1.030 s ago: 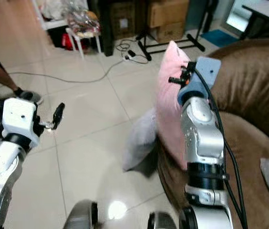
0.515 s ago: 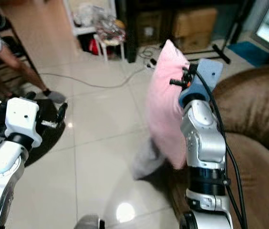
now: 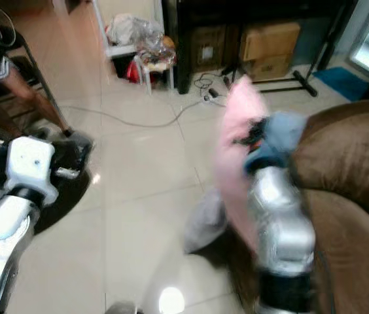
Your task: Move the pillow to the sofa from floor
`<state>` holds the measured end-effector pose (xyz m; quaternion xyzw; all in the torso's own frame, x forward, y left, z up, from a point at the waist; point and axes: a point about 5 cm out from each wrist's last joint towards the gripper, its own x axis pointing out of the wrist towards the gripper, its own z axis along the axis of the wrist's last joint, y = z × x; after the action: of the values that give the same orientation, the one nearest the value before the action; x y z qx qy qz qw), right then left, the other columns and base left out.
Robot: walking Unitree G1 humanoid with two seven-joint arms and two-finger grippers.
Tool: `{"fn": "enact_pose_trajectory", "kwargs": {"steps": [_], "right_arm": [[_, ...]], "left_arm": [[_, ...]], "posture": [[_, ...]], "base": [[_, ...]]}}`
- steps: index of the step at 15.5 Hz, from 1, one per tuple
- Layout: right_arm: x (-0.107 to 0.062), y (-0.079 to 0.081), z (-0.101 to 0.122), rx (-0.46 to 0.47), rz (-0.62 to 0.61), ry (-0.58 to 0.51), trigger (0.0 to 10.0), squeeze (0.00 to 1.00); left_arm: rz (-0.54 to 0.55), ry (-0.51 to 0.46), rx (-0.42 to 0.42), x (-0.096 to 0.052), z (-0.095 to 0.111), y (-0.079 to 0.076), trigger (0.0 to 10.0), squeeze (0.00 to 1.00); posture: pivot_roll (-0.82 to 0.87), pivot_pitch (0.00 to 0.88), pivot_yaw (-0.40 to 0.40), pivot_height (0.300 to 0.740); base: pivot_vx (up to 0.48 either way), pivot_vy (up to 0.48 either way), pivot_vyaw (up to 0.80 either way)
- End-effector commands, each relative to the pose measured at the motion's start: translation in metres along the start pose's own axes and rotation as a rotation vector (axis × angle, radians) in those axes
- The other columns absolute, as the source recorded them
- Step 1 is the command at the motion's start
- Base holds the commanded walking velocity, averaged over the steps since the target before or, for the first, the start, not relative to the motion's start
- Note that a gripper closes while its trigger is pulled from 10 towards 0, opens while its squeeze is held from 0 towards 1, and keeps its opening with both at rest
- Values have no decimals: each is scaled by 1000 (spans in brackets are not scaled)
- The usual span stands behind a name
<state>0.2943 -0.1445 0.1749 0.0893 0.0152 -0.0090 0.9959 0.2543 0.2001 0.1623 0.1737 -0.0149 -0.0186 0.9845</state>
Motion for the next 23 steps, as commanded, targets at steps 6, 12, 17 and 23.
{"fn": "enact_pose_trajectory", "kwargs": {"steps": [6,12,17,23], "right_arm": [[-2,-5,5,17,-39,-13,10000,0],[4,8,11,6,63,-34,10000,0],[0,34,9,-24,272,-26,10000,0],[2,33,5,-42,281,5,10000,0]], "left_arm": [[-29,-55,-2,4,9,-8,10000,0],[-33,-73,-30,0,10,-6,10000,0],[-22,-73,-32,-2,9,-3,10000,0],[-21,-75,-39,-2,9,-4,10000,0]], "posture": [[-53,0,52,740],[-31,0,34,740],[-24,0,28,740],[-20,0,22,740]], "base": [[0,0,-800],[41,0,-747],[244,0,0],[246,0,-267]]}}
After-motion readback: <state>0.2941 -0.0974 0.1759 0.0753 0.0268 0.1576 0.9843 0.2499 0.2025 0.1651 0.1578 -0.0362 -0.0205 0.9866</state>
